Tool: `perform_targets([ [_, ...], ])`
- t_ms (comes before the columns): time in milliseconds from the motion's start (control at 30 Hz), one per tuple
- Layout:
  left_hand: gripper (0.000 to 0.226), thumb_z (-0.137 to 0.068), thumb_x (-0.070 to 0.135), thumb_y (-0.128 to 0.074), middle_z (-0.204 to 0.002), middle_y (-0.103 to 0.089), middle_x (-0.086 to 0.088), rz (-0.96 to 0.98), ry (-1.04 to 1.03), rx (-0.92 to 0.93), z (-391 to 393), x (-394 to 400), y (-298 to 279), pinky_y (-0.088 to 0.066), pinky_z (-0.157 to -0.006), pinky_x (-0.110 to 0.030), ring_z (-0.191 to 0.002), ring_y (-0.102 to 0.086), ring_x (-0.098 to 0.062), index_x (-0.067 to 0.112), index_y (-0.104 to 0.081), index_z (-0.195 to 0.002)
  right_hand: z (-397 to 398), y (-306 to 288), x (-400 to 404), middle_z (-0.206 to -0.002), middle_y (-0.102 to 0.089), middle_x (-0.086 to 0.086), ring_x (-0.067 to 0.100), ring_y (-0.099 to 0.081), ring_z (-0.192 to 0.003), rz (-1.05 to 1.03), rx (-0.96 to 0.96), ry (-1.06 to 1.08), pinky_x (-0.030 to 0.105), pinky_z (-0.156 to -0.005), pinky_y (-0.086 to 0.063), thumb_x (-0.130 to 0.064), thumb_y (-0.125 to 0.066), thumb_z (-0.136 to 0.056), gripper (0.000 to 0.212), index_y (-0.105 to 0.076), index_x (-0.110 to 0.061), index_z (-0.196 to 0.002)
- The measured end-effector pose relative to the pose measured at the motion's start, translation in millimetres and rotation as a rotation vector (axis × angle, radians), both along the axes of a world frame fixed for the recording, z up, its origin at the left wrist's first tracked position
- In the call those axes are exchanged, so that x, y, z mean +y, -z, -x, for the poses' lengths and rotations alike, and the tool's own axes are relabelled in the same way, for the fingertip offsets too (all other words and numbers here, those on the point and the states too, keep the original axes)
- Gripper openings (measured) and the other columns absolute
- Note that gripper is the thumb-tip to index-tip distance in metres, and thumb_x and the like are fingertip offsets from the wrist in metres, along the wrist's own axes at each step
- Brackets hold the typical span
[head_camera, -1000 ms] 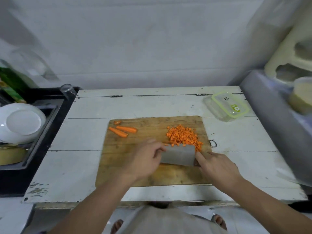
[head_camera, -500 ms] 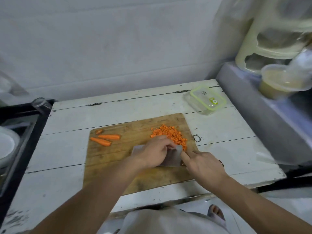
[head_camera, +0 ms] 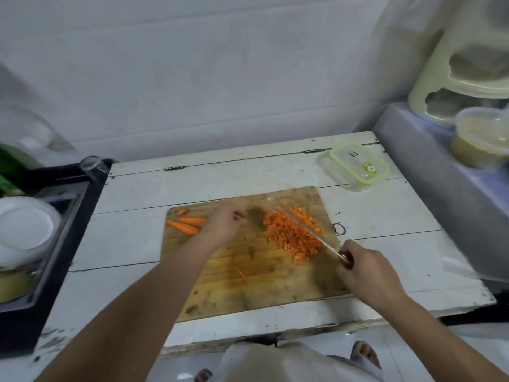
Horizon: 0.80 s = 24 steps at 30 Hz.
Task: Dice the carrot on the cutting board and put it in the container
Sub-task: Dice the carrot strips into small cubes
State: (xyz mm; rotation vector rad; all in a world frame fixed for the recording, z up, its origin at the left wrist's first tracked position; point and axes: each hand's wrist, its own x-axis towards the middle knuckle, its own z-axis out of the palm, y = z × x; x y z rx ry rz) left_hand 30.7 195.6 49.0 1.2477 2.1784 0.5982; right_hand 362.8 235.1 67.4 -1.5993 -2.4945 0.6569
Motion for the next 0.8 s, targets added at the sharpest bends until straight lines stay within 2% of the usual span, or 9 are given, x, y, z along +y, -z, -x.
perform_targets([
  [100,0.009,-0.092,0.021,-0.073,-0.092,-0.07,0.006,0.064,0.068,0.025,-31.6,6.0,8.9,-0.05,-0.08,-0.029,-0.092,-0.065,-0.015,0.024,-0.075,-0.1,12.2,-3.8,8.0,-0.068,-0.063,-0.004,0.019,-0.061,-0.066,0.13,0.166,0.143,0.034,-0.054,-0.047,-0.026,-0.067,-0.087,0.008,-0.059,-0.025,-0.086],
  [200,0.002,-0.09,0.022,-0.074,-0.098,-0.073,0.0,0.077,0.098,0.134,-47.2,13.3,15.0,-0.048,-0.08,-0.028,-0.097,-0.066,-0.02,0.024,-0.075,-0.092,19.0,-9.3,9.7,-0.068,-0.063,-0.005,0.015,-0.06,-0.065,0.162,0.257,0.18,0.031,-0.054,-0.046,-0.029,-0.067,-0.09,0.01,-0.06,-0.025,-0.083],
  [400,0.016,-0.096,0.022,-0.066,-0.091,-0.07,0.004,0.033,0.011,0.133,-40.9,4.0,-1.6,-0.046,-0.076,-0.029,-0.09,-0.064,-0.019,0.027,-0.067,-0.081,25.7,-22.3,-3.3,-0.072,-0.062,-0.005,0.012,-0.058,-0.067,0.211,0.323,0.156,0.024,-0.055,-0.044,-0.023,-0.064,-0.093,0.012,-0.061,-0.028,-0.083],
  [467,0.021,-0.096,0.022,-0.064,-0.08,-0.066,0.007,0.008,-0.147,0.083,-19.0,-19.5,-11.2,-0.046,-0.071,-0.03,-0.08,-0.062,-0.018,0.027,-0.065,-0.076,33.3,-22.0,-11.7,-0.071,-0.06,0.0,0.014,-0.055,-0.064,0.274,0.319,0.128,0.025,-0.054,-0.043,-0.024,-0.063,-0.093,0.01,-0.062,-0.024,-0.084],
  [533,0.024,-0.095,0.02,-0.063,-0.075,-0.064,0.004,0.09,-0.275,0.01,6.1,-54.6,-11.9,-0.047,-0.066,-0.033,-0.076,-0.062,-0.021,0.023,-0.065,-0.071,48.8,-18.5,-25.4,-0.07,-0.058,0.005,0.016,-0.057,-0.062,0.307,0.284,0.065,0.034,-0.055,-0.05,-0.035,-0.061,-0.094,0.021,-0.059,-0.021,-0.079],
  [600,0.025,-0.097,0.023,-0.06,-0.081,-0.067,-0.002,0.194,-0.365,-0.048,19.1,-92.5,-3.5,-0.054,-0.077,-0.035,-0.084,-0.065,-0.028,0.02,-0.063,-0.072,70.2,-13.0,-42.6,-0.065,-0.057,0.001,0.018,-0.06,-0.06,0.371,0.222,-0.014,0.039,-0.055,-0.055,-0.043,-0.055,-0.098,0.031,-0.055,-0.024,-0.074],
  [667,0.033,-0.099,0.032,-0.057,-0.086,-0.069,-0.007,0.283,-0.426,-0.057,9.8,-118.1,6.0,-0.057,-0.079,-0.037,-0.082,-0.065,-0.029,0.02,-0.057,-0.069,92.0,-4.7,-56.6,-0.067,-0.059,-0.001,0.018,-0.061,-0.061,0.447,0.165,-0.089,0.038,-0.057,-0.053,-0.04,-0.051,-0.102,0.028,-0.057,-0.026,-0.078],
  [700,0.036,-0.099,0.036,-0.055,-0.087,-0.071,-0.007,0.318,-0.434,-0.036,0.2,-125.1,8.5,-0.057,-0.072,-0.036,-0.078,-0.066,-0.027,0.018,-0.059,-0.069,100.1,-0.5,-61.2,-0.069,-0.061,0.0,0.019,-0.061,-0.062,0.446,0.142,-0.107,0.037,-0.058,-0.052,-0.038,-0.05,-0.103,0.025,-0.059,-0.026,-0.083],
  [800,0.032,-0.097,0.027,-0.053,-0.08,-0.069,-0.005,0.298,-0.42,-0.07,-30.3,-125.1,13.7,-0.053,-0.062,-0.028,-0.07,-0.064,-0.019,0.013,-0.068,-0.071,105.1,8.1,-55.8,-0.079,-0.064,0.003,0.023,-0.064,-0.072,0.353,0.107,-0.038,0.037,-0.063,-0.053,-0.034,-0.049,-0.103,0.022,-0.063,-0.018,-0.097],
])
